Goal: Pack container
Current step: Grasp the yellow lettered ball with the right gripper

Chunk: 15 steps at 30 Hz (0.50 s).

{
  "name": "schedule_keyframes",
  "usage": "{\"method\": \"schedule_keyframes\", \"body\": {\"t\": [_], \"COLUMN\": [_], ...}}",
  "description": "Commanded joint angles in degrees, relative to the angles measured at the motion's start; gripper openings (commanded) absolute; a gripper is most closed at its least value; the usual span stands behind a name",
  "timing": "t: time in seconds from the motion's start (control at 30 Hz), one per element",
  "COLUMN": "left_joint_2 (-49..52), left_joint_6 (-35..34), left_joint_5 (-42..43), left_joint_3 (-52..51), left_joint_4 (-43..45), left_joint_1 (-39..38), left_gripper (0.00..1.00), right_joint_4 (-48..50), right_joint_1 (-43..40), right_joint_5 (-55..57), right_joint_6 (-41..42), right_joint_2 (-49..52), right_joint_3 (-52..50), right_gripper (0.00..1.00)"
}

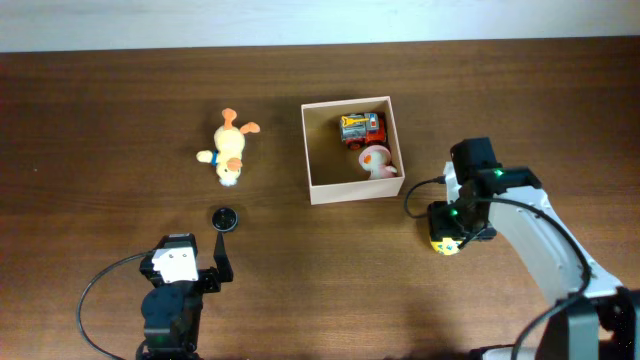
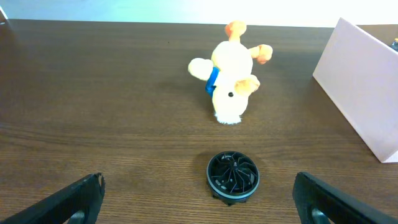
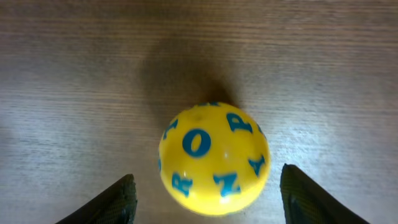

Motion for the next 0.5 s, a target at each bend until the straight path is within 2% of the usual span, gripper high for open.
{"method": "schedule_keyframes", "body": {"t": [0.0,0.03,0.13,0.17,0.23,0.37,0.47], "left_joint_2": [-0.3,-0.3,-0.3,-0.3,-0.3,-0.3,-0.3], "left_joint_6": [1.1,1.1,1.1,1.1,1.1,1.1,1.1], "left_joint_5": [0.6,0.6,0.6,0.6,0.6,0.6,0.6], "left_joint_3": [-0.3,-0.3,-0.3,-0.3,-0.3,-0.3,-0.3], "left_joint_4": [0.0,0.0,0.0,0.0,0.0,0.0,0.0], "left_joint_1": [0.3,0.3,0.3,0.3,0.3,0.3,0.3], "left_gripper": [0.99,0.99,0.99,0.99,0.99,0.99,0.99], "right_joint_4": [0.2,0.2,0.6,0.9,1.0,-0.3,-4.5], "right_joint_1": [0.0,0.0,0.0,0.0,0.0,0.0,0.0], "right_joint_5": [-0.7,-0.7,-0.7,-0.7,-0.8,-0.8,-0.8], "right_joint_6": [-0.3,-0.3,-0.3,-0.3,-0.3,-0.3,-0.3], "right_joint_2": [3.2,4.1,6.0,6.4,6.3,5.4,4.0], "right_joint_3": [-0.5,-0.5,-0.5,-0.5,-0.4,2.5,9.6], "right_gripper": [0.63,0.62,0.52,0.27,0.05,0.04,0.04]}}
